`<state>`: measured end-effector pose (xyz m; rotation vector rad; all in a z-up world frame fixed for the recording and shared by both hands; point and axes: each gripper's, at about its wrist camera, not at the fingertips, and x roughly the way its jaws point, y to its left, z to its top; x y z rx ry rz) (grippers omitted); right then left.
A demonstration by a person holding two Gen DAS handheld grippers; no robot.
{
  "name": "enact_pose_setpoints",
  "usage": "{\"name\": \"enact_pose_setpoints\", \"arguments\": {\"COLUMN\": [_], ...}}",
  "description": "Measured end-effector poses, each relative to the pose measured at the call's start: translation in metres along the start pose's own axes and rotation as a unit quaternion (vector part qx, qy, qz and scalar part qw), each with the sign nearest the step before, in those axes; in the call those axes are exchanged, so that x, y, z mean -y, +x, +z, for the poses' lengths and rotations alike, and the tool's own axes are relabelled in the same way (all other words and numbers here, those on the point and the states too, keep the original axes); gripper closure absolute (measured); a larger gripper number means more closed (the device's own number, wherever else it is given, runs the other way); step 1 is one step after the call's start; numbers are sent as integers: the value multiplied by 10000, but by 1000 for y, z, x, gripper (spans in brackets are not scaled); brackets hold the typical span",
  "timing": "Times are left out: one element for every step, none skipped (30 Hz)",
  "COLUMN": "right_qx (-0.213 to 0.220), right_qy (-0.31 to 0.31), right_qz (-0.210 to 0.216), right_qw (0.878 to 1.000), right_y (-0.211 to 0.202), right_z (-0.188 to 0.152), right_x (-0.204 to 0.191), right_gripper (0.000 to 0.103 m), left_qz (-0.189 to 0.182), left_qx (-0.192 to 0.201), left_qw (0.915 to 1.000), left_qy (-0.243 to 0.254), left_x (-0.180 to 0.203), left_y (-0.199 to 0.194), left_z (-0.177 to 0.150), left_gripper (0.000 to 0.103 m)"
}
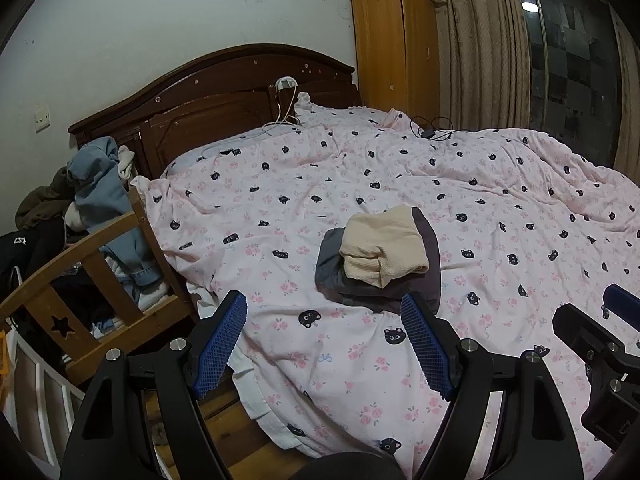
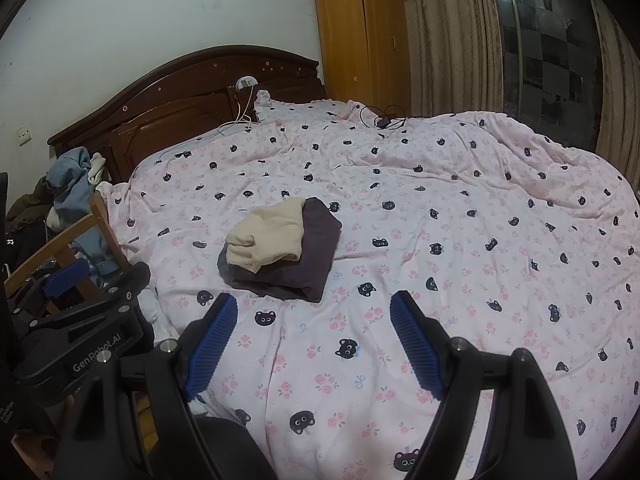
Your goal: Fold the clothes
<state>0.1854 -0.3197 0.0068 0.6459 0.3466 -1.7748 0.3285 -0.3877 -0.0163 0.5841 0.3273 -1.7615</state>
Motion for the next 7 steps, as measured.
{"name": "enact_pose_setpoints", "arguments": {"right_qx": [-5,-9,-12,-13,-13,-11,-12], "right_qy": [8,16,24,28,27,25,25], "right_qz": [2,4,6,8,7,6,8], "right_qw": [10000,10000,10000,10000,10000,10000,10000], "right_y": [0,1,1,1,1,1,1], "right_z": [0,0,0,0,0,0,0], "right_x": [0,1,1,1,1,1,1], "right_gripper": [22,22,22,22,22,22,22], "left_qz": [19,29,34,27,13,0,-14], "left_qx": [26,38,42,33,17,2,-14], "left_qw": [10000,10000,10000,10000,10000,10000,10000], "left_qy": [9,6,-3,-7,-9,-11,-12], "left_x": [0,0,0,-1,0,0,0], "left_y": [-1,-1,-1,-1,0,0,1], "left_z": [0,0,0,0,0,0,0], "left_gripper": [27,27,27,27,27,27,27]}}
